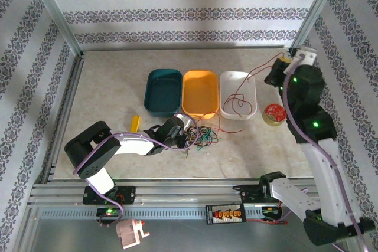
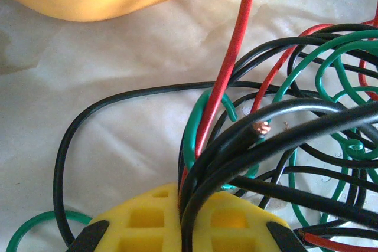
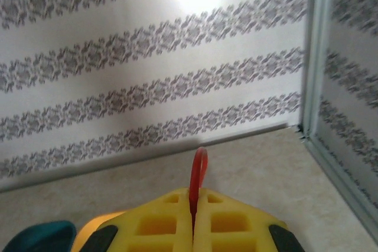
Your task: Untangle the cables
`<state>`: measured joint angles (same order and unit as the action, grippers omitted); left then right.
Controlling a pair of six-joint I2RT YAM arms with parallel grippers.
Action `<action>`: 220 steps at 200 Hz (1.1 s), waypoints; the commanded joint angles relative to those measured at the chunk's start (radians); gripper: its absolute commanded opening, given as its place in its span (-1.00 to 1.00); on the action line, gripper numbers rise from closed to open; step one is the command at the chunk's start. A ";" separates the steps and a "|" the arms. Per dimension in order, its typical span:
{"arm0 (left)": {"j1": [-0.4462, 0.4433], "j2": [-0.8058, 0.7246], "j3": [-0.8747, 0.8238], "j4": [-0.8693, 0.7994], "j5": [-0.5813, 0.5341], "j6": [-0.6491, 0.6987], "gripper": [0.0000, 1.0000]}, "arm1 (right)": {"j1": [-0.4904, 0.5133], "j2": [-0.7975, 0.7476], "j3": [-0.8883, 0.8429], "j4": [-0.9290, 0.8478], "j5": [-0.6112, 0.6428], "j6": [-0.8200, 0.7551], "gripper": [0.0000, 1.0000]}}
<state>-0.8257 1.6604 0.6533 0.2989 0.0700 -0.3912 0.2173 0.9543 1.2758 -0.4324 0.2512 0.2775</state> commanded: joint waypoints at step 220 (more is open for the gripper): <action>-0.007 0.001 0.006 -0.159 -0.053 0.009 -1.00 | -0.008 0.528 -0.266 0.101 0.117 0.361 -1.00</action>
<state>-0.8261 1.6600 0.6682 0.2695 0.0696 -0.3851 0.1852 1.4445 1.0298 -0.3466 0.2691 0.5552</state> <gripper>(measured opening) 0.073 0.042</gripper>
